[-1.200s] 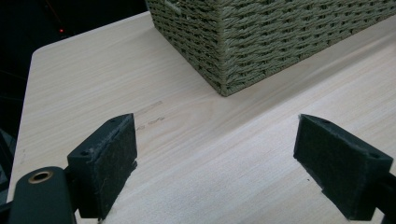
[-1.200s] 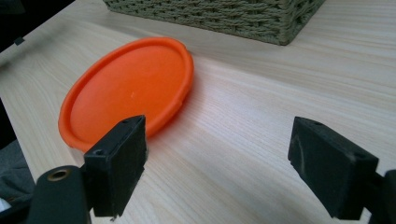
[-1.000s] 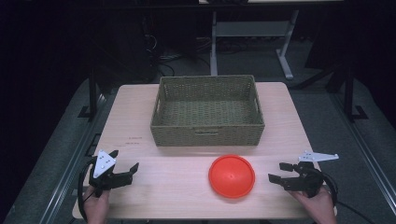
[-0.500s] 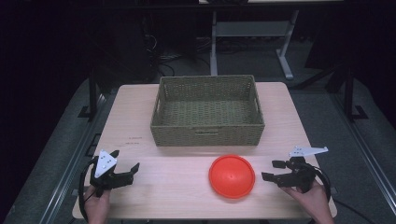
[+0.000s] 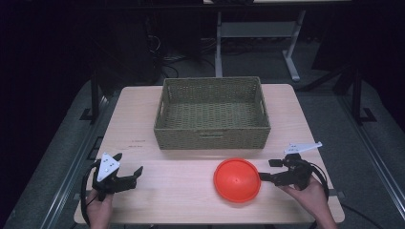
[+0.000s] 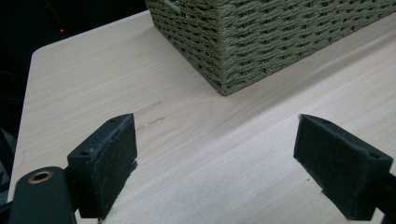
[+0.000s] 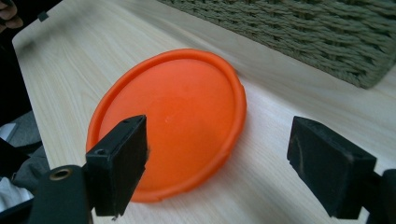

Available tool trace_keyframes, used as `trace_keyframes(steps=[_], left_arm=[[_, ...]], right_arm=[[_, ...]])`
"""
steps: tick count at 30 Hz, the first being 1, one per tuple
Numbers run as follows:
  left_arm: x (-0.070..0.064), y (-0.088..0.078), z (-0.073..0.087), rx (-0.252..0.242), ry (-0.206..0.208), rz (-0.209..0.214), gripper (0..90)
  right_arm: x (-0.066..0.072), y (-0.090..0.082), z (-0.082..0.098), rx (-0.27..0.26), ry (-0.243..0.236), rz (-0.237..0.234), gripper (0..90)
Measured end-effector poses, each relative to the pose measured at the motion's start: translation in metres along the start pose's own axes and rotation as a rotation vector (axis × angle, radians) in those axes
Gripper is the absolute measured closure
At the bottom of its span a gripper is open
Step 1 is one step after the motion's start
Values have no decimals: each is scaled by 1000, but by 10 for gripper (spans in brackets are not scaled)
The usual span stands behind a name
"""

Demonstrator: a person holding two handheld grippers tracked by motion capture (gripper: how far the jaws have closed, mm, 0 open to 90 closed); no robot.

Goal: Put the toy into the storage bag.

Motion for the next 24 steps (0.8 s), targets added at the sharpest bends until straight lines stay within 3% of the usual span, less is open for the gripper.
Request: trace_keyframes(steps=[4, 12, 15, 21, 24], left_arm=[[-1, 0, -1, -1, 8, 2, 128], [-1, -1, -1, -4, 12, -2, 128], [-1, -1, -1, -5, 15, -2, 128], [-1, 0, -1, -3, 13, 0, 128], [-2, 0, -2, -3, 18, 0, 128]], right_arm=[[5, 10, -8, 37, -27, -1, 218], [8, 25, -16, 92, -34, -6, 252], [7, 33, -16, 128, -32, 16, 264], [4, 37, -16, 140, -19, 32, 291], [3, 40, -15, 156, -35, 50, 322]])
Point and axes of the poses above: each handheld gripper's, and its own axes: y roughly forward along the jaws, z roughly out of its underside, x roughly to its left, the point moved 2 cm from there along y, roughly forward along the jaws, and after that the axes turned 10 degrees about y, right-handed, at the moved point
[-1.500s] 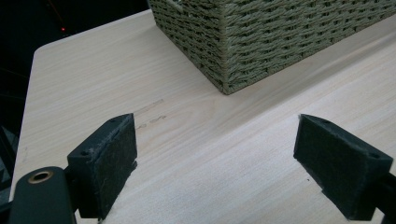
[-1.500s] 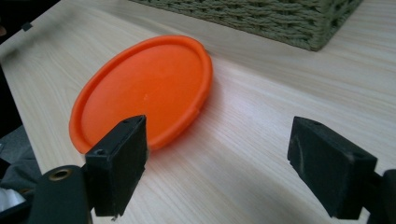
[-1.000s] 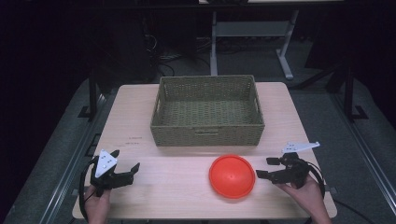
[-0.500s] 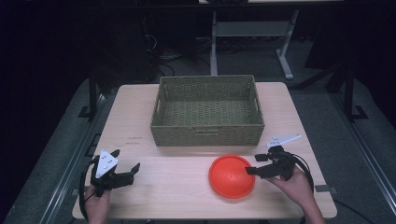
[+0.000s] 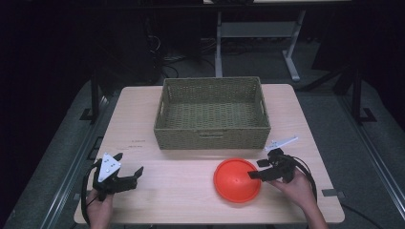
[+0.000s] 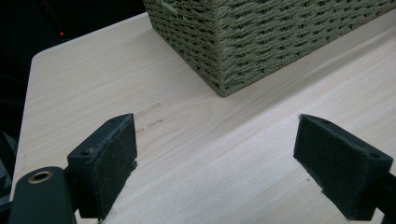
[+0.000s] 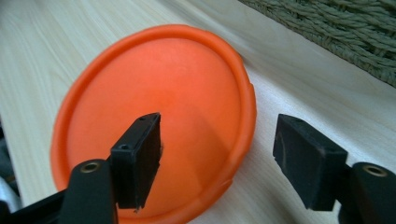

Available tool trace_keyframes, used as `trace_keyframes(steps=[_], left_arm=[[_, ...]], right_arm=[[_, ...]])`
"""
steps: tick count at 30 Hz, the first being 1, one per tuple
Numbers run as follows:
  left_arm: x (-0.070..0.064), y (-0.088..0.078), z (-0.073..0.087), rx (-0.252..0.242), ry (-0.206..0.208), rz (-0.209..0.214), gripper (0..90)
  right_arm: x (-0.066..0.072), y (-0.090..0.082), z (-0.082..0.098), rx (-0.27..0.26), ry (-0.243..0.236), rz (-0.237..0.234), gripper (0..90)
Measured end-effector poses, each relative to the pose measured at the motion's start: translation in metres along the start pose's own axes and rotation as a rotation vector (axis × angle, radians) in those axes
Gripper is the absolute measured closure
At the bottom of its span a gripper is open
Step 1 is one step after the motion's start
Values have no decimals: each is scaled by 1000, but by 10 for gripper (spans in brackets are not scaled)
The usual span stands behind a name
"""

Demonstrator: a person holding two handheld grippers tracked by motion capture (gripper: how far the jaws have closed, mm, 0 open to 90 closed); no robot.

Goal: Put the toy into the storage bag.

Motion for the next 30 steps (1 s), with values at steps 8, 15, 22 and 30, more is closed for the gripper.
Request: trace_keyframes(steps=[8, 15, 22, 30], left_arm=[[1, 0, 0, -1, -3, -1, 128], [0, 1, 0, 2, -2, 4, 128], [-1, 1, 0, 4, 3, 9, 128], [0, 1, 0, -1, 4, 5, 128]], right_arm=[[-2, 9, 0, 35, -15, 3, 401], [-3, 13, 0, 49, -13, 0, 441], [-2, 15, 1, 52, -22, 3, 459], [-1, 17, 1, 61, -42, 32, 496]])
Point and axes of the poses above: each handheld gripper's, and its own axes: y roughly forward along the jaws, z roughly out of its underside, x roughly to its left, the point moved 2 cm from there along y, roughly forward along the jaws, and after that the axes turned 10 degrees about y, right-handed, at the moved point
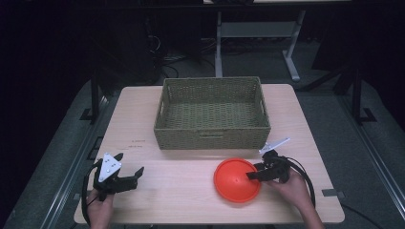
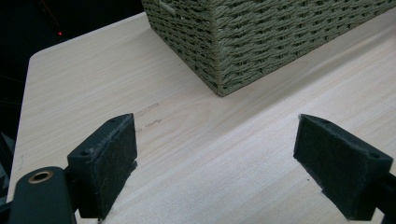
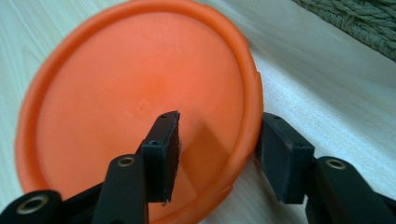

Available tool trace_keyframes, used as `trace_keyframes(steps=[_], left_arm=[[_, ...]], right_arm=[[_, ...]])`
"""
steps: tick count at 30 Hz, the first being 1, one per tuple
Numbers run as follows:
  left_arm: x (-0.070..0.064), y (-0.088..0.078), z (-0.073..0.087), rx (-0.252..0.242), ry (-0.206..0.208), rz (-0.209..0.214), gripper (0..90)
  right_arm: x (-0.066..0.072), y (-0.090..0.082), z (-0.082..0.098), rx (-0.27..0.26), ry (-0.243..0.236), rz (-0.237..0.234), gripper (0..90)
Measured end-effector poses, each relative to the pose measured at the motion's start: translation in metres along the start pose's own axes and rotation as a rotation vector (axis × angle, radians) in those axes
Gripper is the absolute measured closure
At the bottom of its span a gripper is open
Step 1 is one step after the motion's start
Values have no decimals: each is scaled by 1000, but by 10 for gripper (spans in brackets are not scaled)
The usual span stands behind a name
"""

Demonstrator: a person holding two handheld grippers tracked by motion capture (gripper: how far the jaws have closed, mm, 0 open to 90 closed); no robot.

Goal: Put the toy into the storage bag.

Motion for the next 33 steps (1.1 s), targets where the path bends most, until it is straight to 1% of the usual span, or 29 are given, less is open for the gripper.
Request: trace_keyframes(steps=[1, 2, 3, 4, 5, 10, 11, 14, 15, 16, 17, 19, 22, 23, 24, 26, 29, 30, 31, 33], left_arm=[[0, 0, 0, 3, 3, 1, 128], [0, 0, 0, 4, 0, 3, 128], [0, 1, 0, 7, -1, 5, 128], [0, 1, 0, 5, -1, 5, 128], [0, 1, 0, 4, -3, 5, 128], [-1, 1, 0, 5, -1, 3, 128], [0, 0, 0, 4, 0, 3, 128], [0, 1, 0, 4, -5, 1, 128], [1, 0, 0, 4, -4, 1, 128], [1, 1, 0, 2, -3, 0, 128], [1, 1, 0, 3, -1, 1, 128], [0, 1, 0, 4, -3, 2, 128], [-1, 1, 0, 3, -2, 2, 128], [0, 0, 0, 3, -4, -1, 128], [0, 0, 0, 3, -4, -1, 128], [1, 0, 1, 0, -9, -5, 128], [2, 0, 0, 1, -11, -6, 128], [2, 0, 0, 1, -11, -6, 128], [1, -1, 0, 1, -8, -8, 128], [1, -1, 0, -2, -9, -8, 128]], right_arm=[[1, 0, 0, 3, -11, 16, 514], [2, 0, 0, 1, -15, 21, 525], [2, 0, 0, 1, -15, 21, 525], [2, -1, 0, -2, -18, 27, 543], [1, -2, 0, 0, -9, 27, 564], [0, -2, 1, 6, -8, 29, 599], [-1, -5, 1, 4, -5, 32, 649], [-3, -12, 0, -18, 22, 0, 720], [-3, -15, 0, -35, 28, -7, 746], [-3, -15, 0, -35, 28, -7, 746], [-3, -17, 0, -45, 32, -18, 759], [-2, -20, 0, -54, 49, -30, 773], [-1, -22, -1, -63, 60, -29, 793], [2, -25, -3, -80, 67, -43, 809], [2, -25, -3, -80, 67, -43, 809], [5, -28, -6, -92, 58, -45, 817], [14, -32, -12, -91, 31, -36, 817], [14, -32, -12, -91, 31, -36, 817], [16, -34, -15, -81, 27, -42, 818], [18, -37, -18, -86, 20, -56, 819]])
Point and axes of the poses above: each handheld gripper's, and its own axes: y roughly forward along the jaws, z roughly out of its underside, x roughly to its left, the point moved 2 cm from there along y, roughly forward along the jaws, and after that the axes turned 10 degrees about y, right-handed, at the moved point
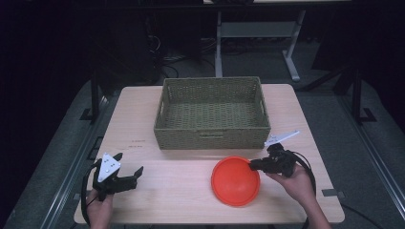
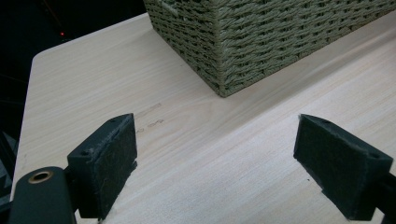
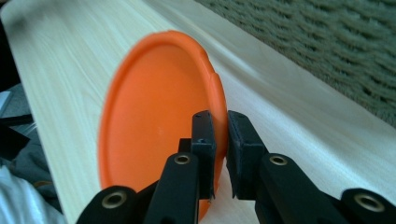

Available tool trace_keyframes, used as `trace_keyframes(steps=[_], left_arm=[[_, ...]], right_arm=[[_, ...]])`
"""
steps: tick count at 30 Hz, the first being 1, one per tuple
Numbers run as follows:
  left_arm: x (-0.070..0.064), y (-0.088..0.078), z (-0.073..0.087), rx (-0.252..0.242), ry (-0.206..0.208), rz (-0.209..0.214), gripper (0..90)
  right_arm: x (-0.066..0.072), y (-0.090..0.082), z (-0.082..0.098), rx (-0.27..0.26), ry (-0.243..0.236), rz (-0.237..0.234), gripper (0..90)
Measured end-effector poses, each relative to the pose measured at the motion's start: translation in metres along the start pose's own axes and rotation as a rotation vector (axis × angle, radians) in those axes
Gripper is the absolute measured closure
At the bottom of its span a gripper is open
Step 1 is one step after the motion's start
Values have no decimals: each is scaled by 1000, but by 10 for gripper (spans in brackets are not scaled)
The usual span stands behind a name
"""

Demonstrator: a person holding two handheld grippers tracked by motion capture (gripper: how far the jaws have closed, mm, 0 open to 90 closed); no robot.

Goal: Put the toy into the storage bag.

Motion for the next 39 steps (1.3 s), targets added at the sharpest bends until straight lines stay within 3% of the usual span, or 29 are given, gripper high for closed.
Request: trace_keyframes(steps=[5, 6, 12, 27, 39], left_arm=[[1, 0, 1, 0, -7, -5, 128], [1, 0, 1, 1, -8, -6, 128], [1, -1, 1, 2, -6, -5, 128], [1, -1, 0, 4, -9, -8, 128], [2, -2, 1, 4, -11, -15, 128]], right_arm=[[8, -9, -6, -20, -8, -31, 822], [13, -13, -8, -24, -38, -38, 823], [27, -26, -14, -44, -89, -43, 824], [40, -45, -34, -61, -112, -51, 824], [50, -62, -65, -63, -145, -55, 824]])
Point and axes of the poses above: each handheld gripper's, and its own axes: y roughly forward along the jaws, z roughly out of its underside, x roughly to its left, the point moved 2 cm from there along y, roughly forward along the jaws, and after that the axes turned 10 degrees about y, right-handed, at the moved point
